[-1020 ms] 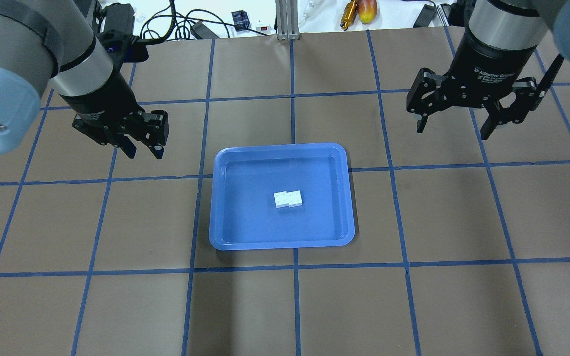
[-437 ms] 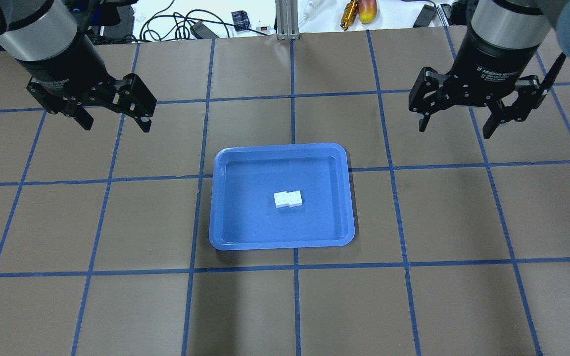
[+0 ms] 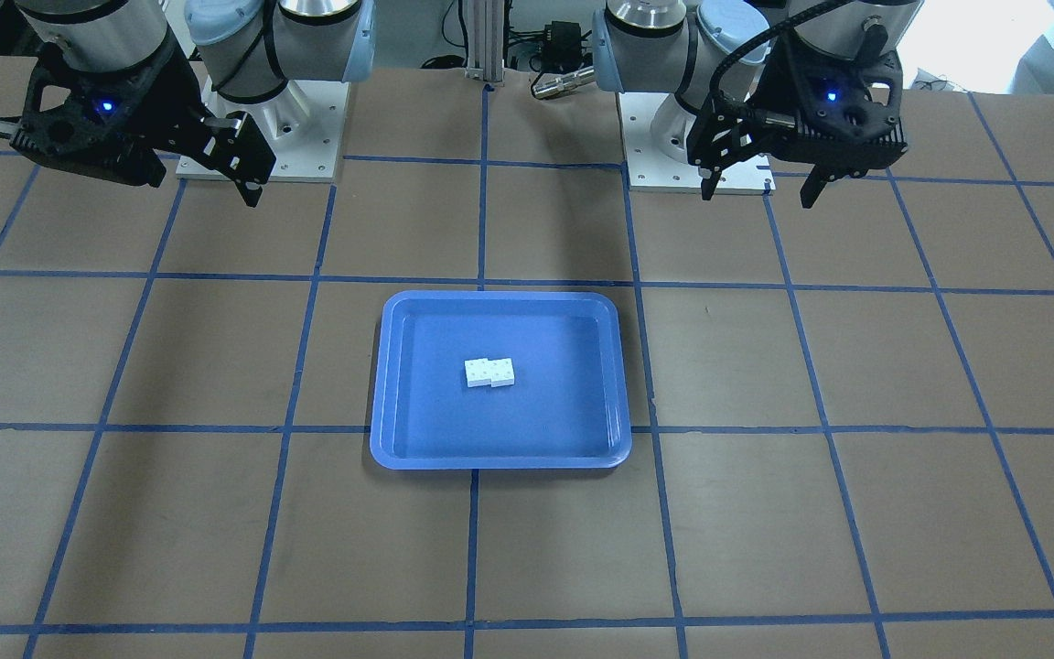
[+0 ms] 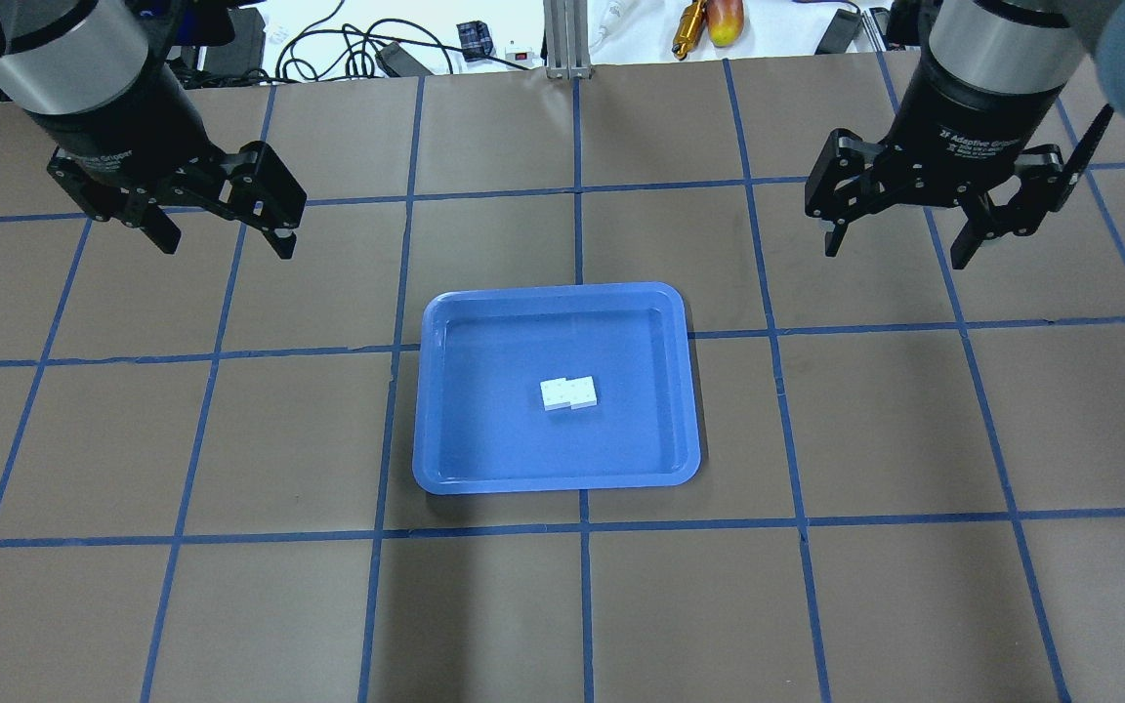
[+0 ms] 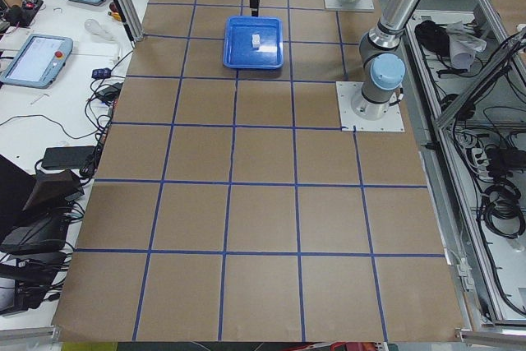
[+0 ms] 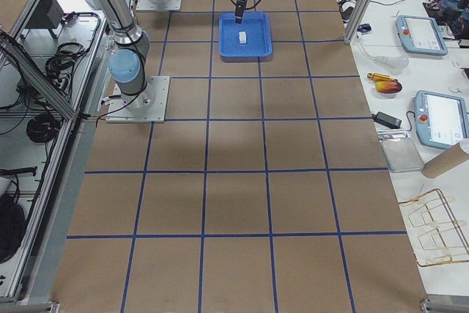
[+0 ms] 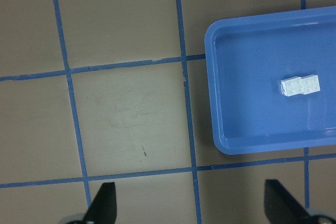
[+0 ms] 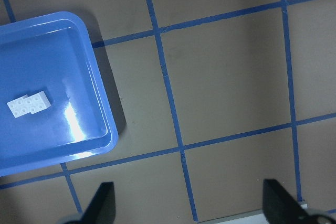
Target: Assemble white blocks and place on blue tray
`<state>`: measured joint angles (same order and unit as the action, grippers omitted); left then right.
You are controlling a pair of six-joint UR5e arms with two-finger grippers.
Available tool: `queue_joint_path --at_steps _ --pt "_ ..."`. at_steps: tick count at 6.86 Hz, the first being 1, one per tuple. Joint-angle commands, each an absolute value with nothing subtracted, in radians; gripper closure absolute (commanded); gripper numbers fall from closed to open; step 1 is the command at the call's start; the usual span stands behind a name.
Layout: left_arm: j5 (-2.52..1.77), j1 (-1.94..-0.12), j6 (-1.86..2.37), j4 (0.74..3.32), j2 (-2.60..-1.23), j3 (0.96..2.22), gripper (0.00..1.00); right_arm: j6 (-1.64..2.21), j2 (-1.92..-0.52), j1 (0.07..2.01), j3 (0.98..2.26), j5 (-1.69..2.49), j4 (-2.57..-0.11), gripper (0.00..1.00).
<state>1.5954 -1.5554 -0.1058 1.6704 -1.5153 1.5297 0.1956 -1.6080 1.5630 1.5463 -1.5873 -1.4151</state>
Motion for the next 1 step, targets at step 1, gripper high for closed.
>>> queue_joint_path --at_steps 1 --pt "1.592 -1.555 -0.106 1.671 -1.516 1.535 0.0 0.195 -1.608 1.565 1.546 -1.588 -1.416 0.0"
